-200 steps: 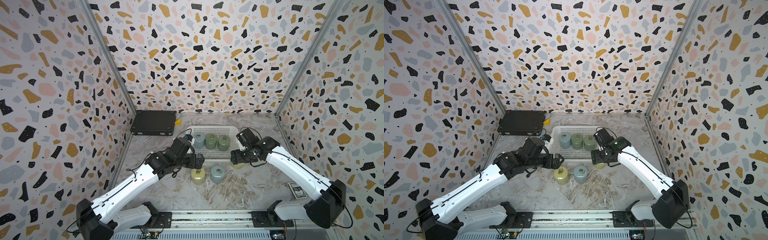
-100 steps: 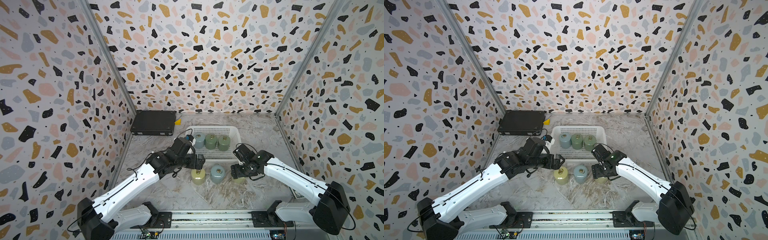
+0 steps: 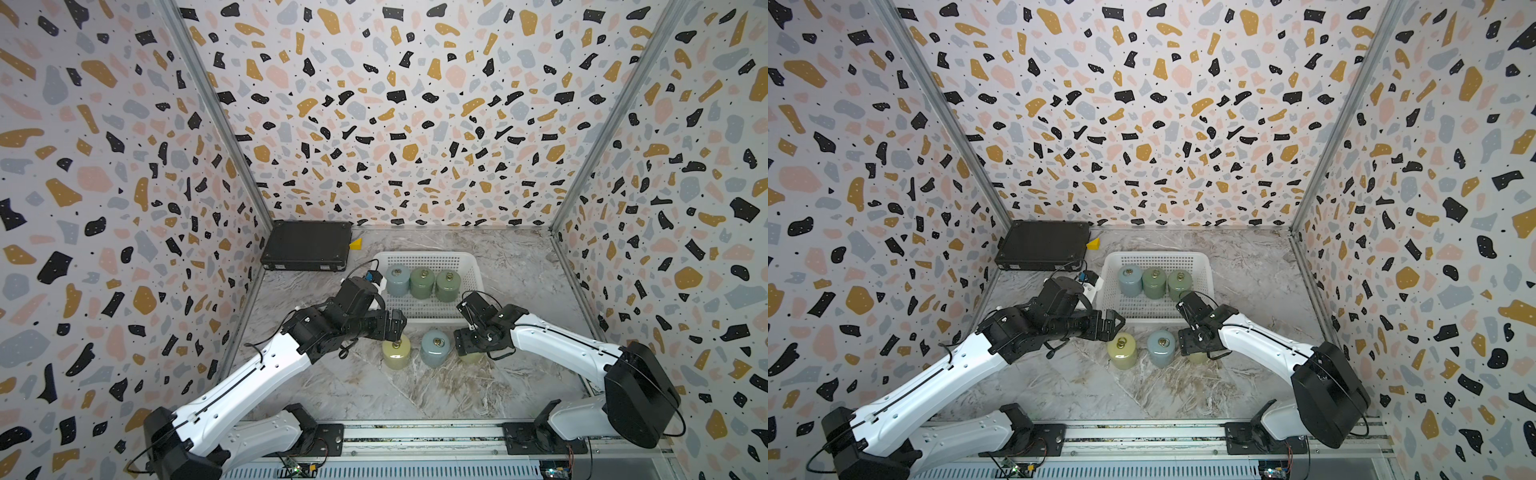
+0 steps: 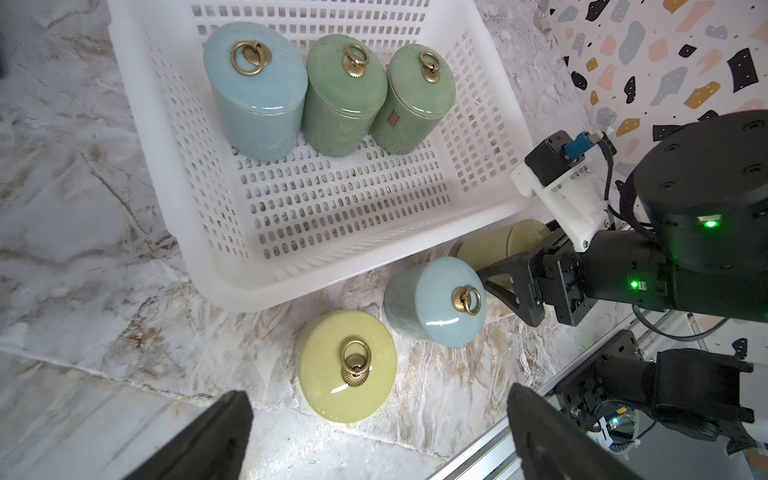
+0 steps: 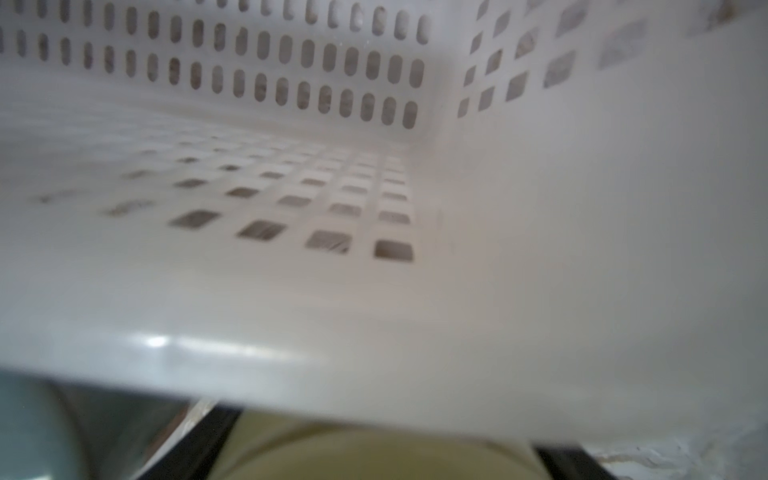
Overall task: Take the tea canister out of the basket
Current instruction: Place the tea canister at the center of the board.
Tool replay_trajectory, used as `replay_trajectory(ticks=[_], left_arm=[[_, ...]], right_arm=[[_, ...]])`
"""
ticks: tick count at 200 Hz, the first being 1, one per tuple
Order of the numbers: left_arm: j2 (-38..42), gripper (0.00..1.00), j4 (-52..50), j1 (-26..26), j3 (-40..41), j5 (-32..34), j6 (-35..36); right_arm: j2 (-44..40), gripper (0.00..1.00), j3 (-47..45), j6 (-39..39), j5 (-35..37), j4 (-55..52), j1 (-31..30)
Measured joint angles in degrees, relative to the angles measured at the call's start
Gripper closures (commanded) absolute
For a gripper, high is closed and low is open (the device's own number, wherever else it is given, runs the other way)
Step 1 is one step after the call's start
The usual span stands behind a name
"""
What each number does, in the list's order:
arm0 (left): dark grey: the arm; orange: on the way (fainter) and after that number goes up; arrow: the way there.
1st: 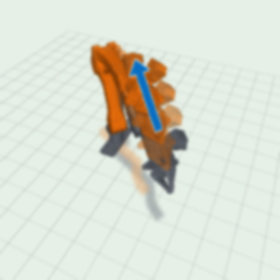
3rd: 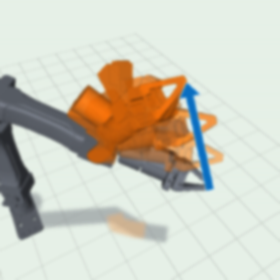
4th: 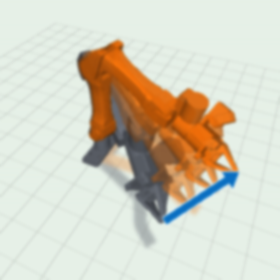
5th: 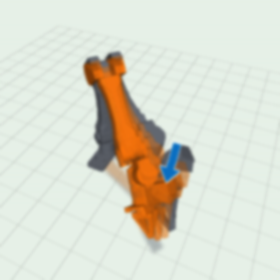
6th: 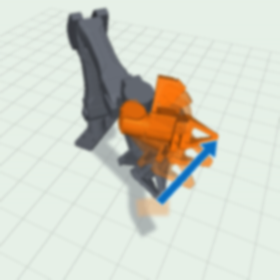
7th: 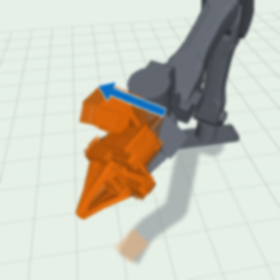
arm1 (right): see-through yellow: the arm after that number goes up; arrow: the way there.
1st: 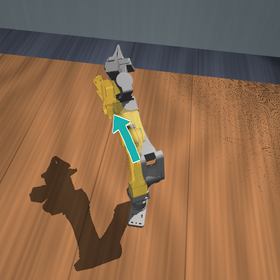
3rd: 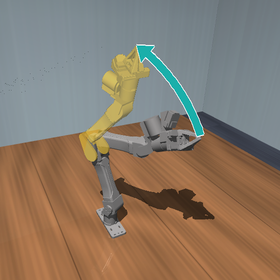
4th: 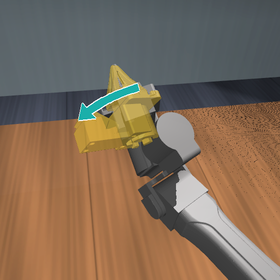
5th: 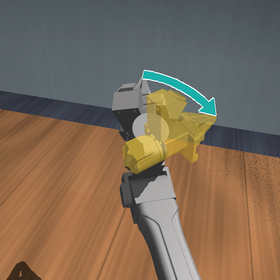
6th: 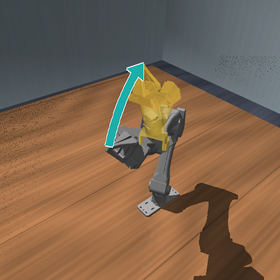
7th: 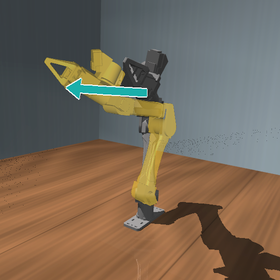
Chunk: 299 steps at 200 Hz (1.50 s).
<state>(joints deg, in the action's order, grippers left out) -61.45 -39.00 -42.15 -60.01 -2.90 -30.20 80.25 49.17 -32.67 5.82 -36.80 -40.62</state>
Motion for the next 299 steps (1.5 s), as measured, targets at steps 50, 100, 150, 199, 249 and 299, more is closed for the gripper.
replay_trajectory(ticks=[50,100,150,199,249,299], left_arm=[[0.0,0.00,0.0,0.0,0.0,0.4,0.0],[0.0,0.00,-0.3,0.0,0.0,0.4,0.0],[-0.3,0.00,-0.2,0.0,0.0,0.4,0.1],[-0.6,0.00,-0.2,0.0,0.0,0.5,0.6],[-2.4,0.00,-0.1,0.0,-0.1,0.6,0.7],[-7.3,0.00,0.1,0.5,-3.8,2.2,1.2]], right_arm=[[1.5,0.24,-0.8,0.3,1.0,2.4,0.0],[1.5,0.18,-1.0,0.3,1.2,2.7,-0.2],[1.6,0.01,-1.0,0.5,1.0,3.0,-0.2],[1.2,0.01,0.0,0.5,1.1,1.1,-0.2],[-5.4,0.01,5.0,0.8,2.0,-4.0,-0.2],[-11.8,0.01,9.6,2.1,3.9,-9.2,-0.2]])
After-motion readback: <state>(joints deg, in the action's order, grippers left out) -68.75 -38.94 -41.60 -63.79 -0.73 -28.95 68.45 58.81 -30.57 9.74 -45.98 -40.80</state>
